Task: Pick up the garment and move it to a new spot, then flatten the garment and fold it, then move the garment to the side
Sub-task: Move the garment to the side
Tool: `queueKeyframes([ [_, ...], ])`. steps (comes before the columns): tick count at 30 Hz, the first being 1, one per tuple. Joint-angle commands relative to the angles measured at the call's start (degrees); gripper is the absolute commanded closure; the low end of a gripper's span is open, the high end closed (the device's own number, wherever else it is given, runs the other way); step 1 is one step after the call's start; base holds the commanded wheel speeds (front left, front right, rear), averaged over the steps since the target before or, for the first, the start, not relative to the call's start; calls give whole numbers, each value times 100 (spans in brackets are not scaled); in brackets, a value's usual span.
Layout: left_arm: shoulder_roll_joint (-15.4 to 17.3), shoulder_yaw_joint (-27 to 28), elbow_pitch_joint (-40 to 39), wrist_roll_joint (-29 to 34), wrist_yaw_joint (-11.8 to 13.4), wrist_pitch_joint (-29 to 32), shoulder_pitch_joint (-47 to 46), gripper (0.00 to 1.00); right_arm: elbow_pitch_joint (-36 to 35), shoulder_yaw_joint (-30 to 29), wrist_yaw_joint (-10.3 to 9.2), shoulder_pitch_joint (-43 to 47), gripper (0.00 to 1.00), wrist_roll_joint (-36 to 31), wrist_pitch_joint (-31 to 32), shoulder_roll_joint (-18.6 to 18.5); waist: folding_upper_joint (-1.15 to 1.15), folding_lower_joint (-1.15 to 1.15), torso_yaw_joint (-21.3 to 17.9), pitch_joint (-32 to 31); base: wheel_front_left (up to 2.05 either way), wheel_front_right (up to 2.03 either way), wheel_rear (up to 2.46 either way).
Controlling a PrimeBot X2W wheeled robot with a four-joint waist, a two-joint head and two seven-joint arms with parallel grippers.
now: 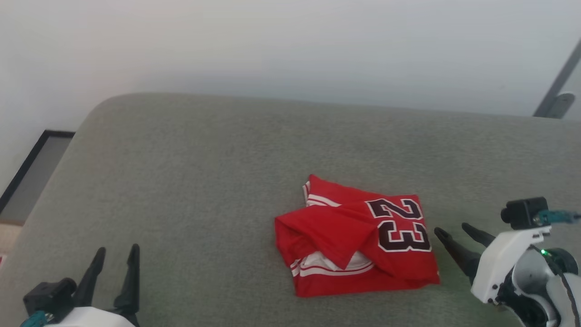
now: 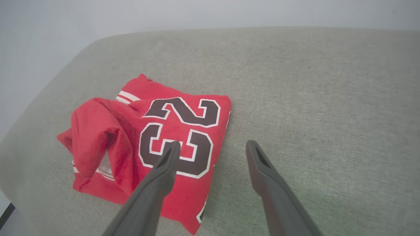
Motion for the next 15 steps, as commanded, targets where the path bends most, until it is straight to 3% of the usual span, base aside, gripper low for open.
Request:
queueKeyframes([
  [1,-47,-22,30,41,-34,-18,-77,0,57,35,-3,-104,0,50,189,-51,0,0,164,133,0,0,0],
  [6,-132,-93,105,77,-79,-20,-193,0,227,30,-3,-391,0,37,825,-176,0,0,375,272,0,0,0],
  [15,-354,-157,249,245,-191,-23,-437,0,548,-45,-2,-842,0,112,2657,-291,0,0,716,535,0,0,0],
])
